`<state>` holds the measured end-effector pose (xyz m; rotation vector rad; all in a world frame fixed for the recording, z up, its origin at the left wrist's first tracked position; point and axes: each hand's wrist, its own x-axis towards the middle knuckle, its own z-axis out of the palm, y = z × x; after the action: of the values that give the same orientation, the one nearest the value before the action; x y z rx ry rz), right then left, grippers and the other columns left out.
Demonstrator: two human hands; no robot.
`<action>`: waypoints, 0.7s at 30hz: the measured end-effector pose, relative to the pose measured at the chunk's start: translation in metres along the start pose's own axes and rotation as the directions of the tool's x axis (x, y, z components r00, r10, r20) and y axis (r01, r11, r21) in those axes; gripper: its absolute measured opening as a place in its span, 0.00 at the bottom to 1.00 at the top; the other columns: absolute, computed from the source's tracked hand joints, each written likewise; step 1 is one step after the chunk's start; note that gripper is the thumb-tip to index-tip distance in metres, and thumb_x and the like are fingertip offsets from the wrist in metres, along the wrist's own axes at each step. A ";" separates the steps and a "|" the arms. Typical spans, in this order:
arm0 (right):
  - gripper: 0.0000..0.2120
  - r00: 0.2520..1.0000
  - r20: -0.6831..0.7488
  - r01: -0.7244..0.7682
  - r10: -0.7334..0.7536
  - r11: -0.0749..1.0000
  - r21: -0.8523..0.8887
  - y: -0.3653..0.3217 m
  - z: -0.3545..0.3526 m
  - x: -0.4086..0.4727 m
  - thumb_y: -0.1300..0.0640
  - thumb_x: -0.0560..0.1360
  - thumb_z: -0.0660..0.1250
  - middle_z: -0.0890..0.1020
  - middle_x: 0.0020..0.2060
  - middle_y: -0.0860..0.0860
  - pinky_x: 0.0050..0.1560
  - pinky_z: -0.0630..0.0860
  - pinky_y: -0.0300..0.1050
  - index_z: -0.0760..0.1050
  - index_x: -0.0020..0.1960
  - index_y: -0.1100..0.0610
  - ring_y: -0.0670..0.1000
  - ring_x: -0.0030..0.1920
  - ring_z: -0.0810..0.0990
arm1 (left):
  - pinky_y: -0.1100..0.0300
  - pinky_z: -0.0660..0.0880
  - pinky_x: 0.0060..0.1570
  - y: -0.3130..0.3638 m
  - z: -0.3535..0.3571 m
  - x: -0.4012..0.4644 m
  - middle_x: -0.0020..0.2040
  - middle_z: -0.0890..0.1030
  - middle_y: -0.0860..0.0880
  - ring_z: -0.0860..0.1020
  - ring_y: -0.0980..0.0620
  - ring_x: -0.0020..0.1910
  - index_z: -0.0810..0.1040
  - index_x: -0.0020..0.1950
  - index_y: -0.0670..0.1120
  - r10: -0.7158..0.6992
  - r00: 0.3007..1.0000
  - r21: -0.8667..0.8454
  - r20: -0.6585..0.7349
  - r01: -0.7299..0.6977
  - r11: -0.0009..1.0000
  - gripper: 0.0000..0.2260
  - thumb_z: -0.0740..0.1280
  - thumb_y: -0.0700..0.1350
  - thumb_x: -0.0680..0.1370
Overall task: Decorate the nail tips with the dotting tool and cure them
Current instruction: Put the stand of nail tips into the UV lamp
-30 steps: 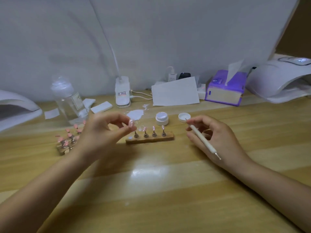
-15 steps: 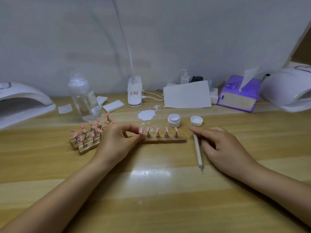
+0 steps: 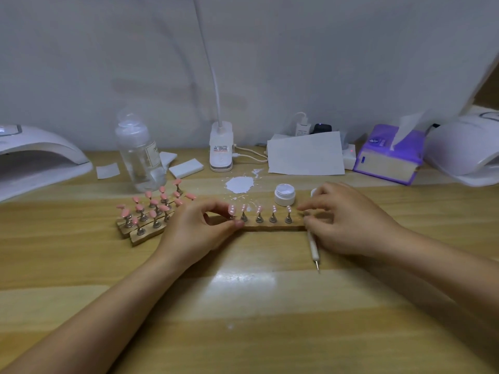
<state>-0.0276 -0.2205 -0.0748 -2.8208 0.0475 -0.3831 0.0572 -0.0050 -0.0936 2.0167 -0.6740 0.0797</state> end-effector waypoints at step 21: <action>0.10 0.985 -0.044 0.151 -0.168 0.953 -0.263 0.063 -0.100 -0.042 0.53 0.68 0.72 0.78 0.35 0.51 0.36 0.64 0.43 0.83 0.45 0.57 0.52 0.34 0.74 | 0.66 0.69 0.31 0.009 -0.001 -0.012 0.44 0.70 0.60 0.69 0.58 0.31 0.70 0.57 0.60 0.355 0.929 0.298 0.108 -0.371 0.879 0.24 0.67 0.65 0.64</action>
<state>-0.0939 -0.3065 -0.0116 -3.0800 -0.1270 -0.5435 0.0426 -0.0027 -0.0901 2.1722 -1.1284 0.3822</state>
